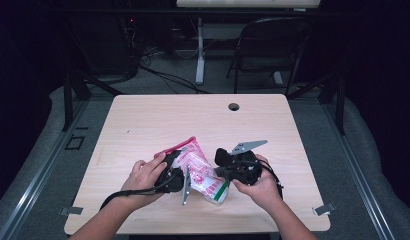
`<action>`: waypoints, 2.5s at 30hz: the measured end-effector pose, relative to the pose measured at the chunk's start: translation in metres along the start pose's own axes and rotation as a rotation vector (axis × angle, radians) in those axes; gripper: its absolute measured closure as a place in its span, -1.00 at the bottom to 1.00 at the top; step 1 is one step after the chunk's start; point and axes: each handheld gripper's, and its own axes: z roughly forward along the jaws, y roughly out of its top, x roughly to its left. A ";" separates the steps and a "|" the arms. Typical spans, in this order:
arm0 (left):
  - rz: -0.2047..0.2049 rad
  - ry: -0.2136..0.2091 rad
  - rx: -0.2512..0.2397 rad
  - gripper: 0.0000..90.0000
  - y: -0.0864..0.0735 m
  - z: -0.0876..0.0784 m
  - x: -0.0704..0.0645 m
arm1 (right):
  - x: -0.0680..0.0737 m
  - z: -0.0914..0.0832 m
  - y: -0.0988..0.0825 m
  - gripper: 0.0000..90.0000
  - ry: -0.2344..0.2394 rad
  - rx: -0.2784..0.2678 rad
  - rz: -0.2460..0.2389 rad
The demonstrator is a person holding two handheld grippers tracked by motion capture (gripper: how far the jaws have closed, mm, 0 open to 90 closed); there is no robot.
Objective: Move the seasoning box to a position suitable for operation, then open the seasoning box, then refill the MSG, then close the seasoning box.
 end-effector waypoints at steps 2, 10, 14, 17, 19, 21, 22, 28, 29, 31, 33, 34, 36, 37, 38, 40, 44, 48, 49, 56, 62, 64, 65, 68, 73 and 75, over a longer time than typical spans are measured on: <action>0.003 0.001 0.000 0.30 0.000 0.000 0.000 | 0.000 0.000 0.000 1.00 0.000 0.001 0.000; 0.018 0.006 -0.001 0.31 0.001 0.000 0.001 | 0.000 0.000 0.000 1.00 0.001 -0.001 -0.001; 0.028 0.011 0.002 0.31 0.002 -0.001 0.001 | -0.001 0.000 -0.001 1.00 0.001 -0.001 0.002; 0.033 0.016 0.000 0.31 0.002 -0.001 0.001 | -0.001 0.000 -0.001 1.00 0.001 -0.001 0.002; 0.030 0.010 0.002 0.31 0.002 -0.001 0.001 | -0.001 0.000 -0.001 1.00 -0.001 -0.002 0.001; 0.029 0.007 0.002 0.31 0.002 -0.001 0.001 | -0.001 -0.001 -0.001 1.00 -0.001 0.001 -0.001; 0.029 0.009 0.000 0.31 0.002 -0.001 0.001 | -0.001 -0.001 -0.001 1.00 -0.001 0.000 0.000; 0.032 0.009 -0.003 0.31 0.002 0.000 0.001 | -0.001 -0.001 -0.001 1.00 -0.001 -0.001 0.006; 0.033 0.008 -0.001 0.31 0.002 -0.001 0.001 | -0.002 -0.001 -0.001 1.00 0.000 0.000 0.005; 0.033 0.007 -0.001 0.32 0.002 0.000 0.001 | -0.002 -0.001 -0.001 1.00 0.000 -0.001 0.005; 0.033 0.007 0.001 0.32 0.002 0.000 0.001 | -0.002 0.000 -0.001 1.00 -0.001 -0.001 0.004; 0.035 0.008 0.000 0.32 0.002 -0.001 0.001 | -0.002 0.000 -0.001 1.00 -0.001 0.000 0.003; 0.034 0.005 0.001 0.32 0.002 -0.001 0.001 | -0.002 -0.001 -0.001 1.00 0.000 -0.001 0.004; 0.034 0.010 -0.002 0.32 0.002 -0.001 0.001 | -0.002 -0.001 -0.001 1.00 0.002 -0.002 0.005; 0.042 0.013 -0.004 0.32 0.003 -0.001 0.002 | -0.002 -0.001 -0.001 1.00 0.001 -0.003 0.005; 0.045 0.013 -0.002 0.32 0.003 -0.001 0.002 | -0.001 -0.001 -0.001 1.00 -0.003 -0.001 0.005; 0.053 0.013 -0.001 0.32 0.005 -0.001 0.002 | -0.002 -0.001 -0.002 1.00 -0.002 -0.006 0.008; 0.060 0.019 -0.005 0.32 0.005 -0.002 0.002 | -0.002 -0.002 -0.002 1.00 -0.002 0.000 0.003; 0.061 0.020 -0.005 0.32 0.005 -0.002 0.002 | -0.002 -0.002 -0.002 1.00 -0.002 -0.001 0.002; 0.073 0.025 0.000 0.32 0.006 -0.002 0.002 | -0.003 -0.002 -0.002 1.00 -0.002 -0.001 0.004; 0.095 0.036 -0.001 0.33 0.007 -0.003 0.002 | -0.003 -0.002 -0.002 1.00 -0.003 0.001 0.004; 0.098 0.037 0.000 0.33 0.007 -0.003 0.002 | -0.003 -0.002 -0.002 1.00 -0.003 0.002 0.004; 0.098 0.037 -0.001 0.33 0.007 -0.003 0.002 | -0.003 -0.002 -0.002 1.00 -0.003 0.001 0.005; 0.102 0.037 0.000 0.33 0.008 -0.003 0.003 | -0.003 -0.002 -0.002 1.00 -0.003 -0.001 0.004; 0.110 0.040 0.003 0.33 0.008 -0.004 0.004 | -0.003 -0.002 -0.002 1.00 -0.003 -0.001 0.004; 0.114 0.043 0.002 0.33 0.009 -0.004 0.004 | -0.003 -0.002 -0.002 1.00 -0.002 -0.001 0.005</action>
